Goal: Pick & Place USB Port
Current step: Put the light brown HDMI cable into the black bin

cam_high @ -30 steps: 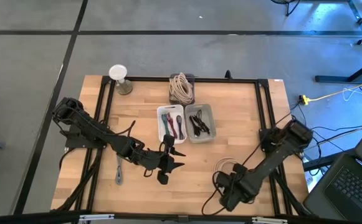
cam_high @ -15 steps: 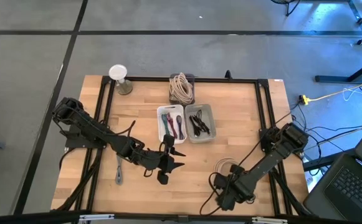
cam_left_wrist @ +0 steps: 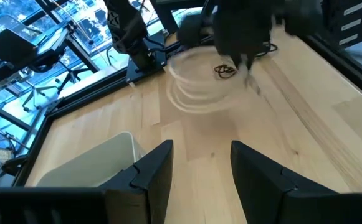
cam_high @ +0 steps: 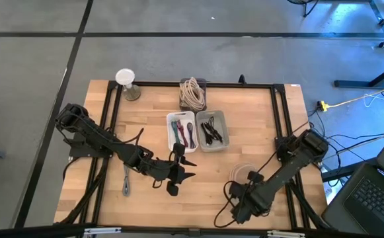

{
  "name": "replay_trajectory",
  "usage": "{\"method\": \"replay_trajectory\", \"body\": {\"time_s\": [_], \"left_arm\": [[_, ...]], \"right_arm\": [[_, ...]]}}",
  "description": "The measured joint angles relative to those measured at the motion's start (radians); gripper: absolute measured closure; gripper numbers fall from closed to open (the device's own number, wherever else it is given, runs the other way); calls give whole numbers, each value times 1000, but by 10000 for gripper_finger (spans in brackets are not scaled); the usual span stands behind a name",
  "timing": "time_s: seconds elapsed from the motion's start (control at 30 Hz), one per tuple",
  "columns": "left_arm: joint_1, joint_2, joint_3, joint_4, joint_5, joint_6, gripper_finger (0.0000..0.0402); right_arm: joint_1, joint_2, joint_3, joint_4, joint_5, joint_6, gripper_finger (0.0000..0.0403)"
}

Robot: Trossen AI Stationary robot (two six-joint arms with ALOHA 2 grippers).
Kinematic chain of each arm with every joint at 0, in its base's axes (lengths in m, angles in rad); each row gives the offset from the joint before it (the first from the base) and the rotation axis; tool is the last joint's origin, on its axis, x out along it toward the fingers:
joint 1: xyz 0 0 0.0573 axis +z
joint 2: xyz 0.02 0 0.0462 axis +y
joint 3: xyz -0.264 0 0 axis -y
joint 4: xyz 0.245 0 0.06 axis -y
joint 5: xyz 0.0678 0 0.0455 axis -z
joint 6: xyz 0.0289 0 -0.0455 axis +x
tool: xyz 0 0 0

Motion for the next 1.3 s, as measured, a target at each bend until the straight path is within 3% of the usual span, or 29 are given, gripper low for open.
{"method": "replay_trajectory", "body": {"time_s": [0.17, 0.33, 0.4, 0.57, 0.7, 0.83, 0.93, 1.03, 1.17, 1.3], "left_arm": [[-3, 0, 0, -35, 0, -19, 249], [-15, 0, 0, -138, -1, -89, 249], [-21, 0, 0, -175, -9, -101, 249], [-38, -10, 0, -240, -77, -130, 249], [-41, -13, 0, -243, -103, -144, 249], [-41, -13, 0, -253, -75, -163, 249], [-40, -13, 0, -270, -71, -192, 249], [-40, -13, 0, -305, -71, -219, 249], [-40, -13, 0, -350, -83, -271, 249], [-37, -13, 0, -366, -107, -288, 249]], "right_arm": [[36, -30, 200, -246, 186, 39, 361], [52, -60, 330, -381, 602, -6, 361], [27, -92, 328, -383, 705, -61, 361], [-98, -206, 250, -363, 766, -180, 361], [-249, -362, 107, -150, 779, -394, 361], [-474, -559, -119, 263, 575, -710, 361], [-671, -681, -287, 635, 302, -942, 361], [-869, -753, -402, 941, 54, -1051, 361], [-1088, -747, -486, 1134, -213, -1058, 361], [-1211, -668, -488, 1204, -394, -1060, 361]]}}
